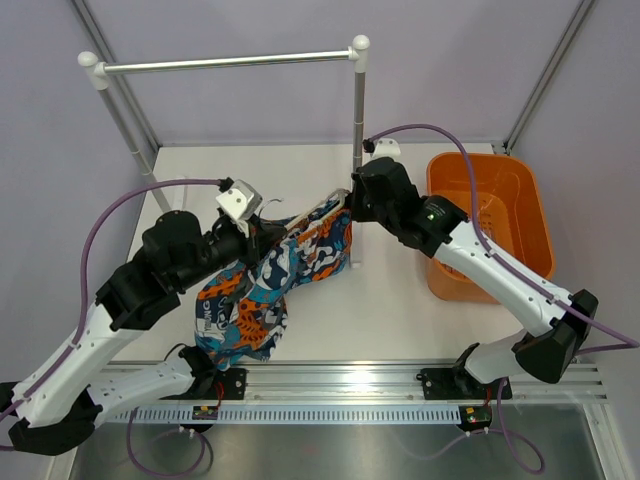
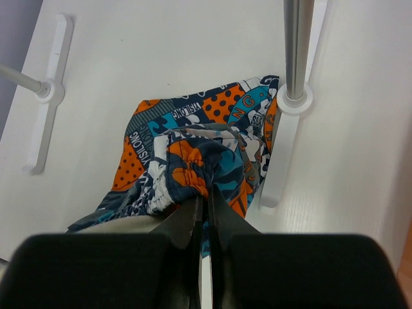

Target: Remove the shorts from the hanger

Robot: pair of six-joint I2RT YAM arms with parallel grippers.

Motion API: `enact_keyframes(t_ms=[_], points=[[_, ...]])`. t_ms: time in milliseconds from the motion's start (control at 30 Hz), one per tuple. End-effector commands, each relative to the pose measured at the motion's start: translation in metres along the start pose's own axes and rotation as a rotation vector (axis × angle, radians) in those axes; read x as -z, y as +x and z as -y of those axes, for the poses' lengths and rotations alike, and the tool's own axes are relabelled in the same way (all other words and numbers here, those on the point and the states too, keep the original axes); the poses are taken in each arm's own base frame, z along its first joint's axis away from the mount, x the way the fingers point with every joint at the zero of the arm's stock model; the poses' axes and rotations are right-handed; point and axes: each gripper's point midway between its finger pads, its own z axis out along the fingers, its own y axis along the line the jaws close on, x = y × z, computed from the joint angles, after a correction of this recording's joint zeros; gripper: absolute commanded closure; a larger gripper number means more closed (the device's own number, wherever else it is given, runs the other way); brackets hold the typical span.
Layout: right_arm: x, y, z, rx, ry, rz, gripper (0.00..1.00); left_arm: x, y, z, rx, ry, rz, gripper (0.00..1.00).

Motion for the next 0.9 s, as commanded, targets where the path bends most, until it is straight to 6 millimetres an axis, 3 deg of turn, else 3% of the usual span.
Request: enact_keyframes(t_ms=[0, 300, 600, 767, 867], points=[[0.013, -0.016, 0.001, -0.044, -0.015, 0.068, 1.0, 0.012, -0.06, -0.002, 0.021, -0.023, 0.239, 1.0], [0.021, -0.005, -0.013, -0.042, -0.065, 0.053, 1.0, 0.003, -0.085, -0.016, 0.095, -0.104, 0.351, 1.0], [0.041, -0.003, -0.05, -0.014, -0.158, 0.061, 1.0, -0.011, -0.103, -0.004, 0.235, -0.028, 0.484, 1.0], [0.052, -0.003, -0.062, -0.003, -0.191, 0.065, 1.0, -0.016, -0.11, -0.014, 0.268, -0.075, 0.546, 1.0], [0.058, 0.003, -0.074, 0.01, -0.217, 0.06, 1.0, -0.013, -0.123, -0.022, 0.269, -0.116, 0.604, 1.0]])
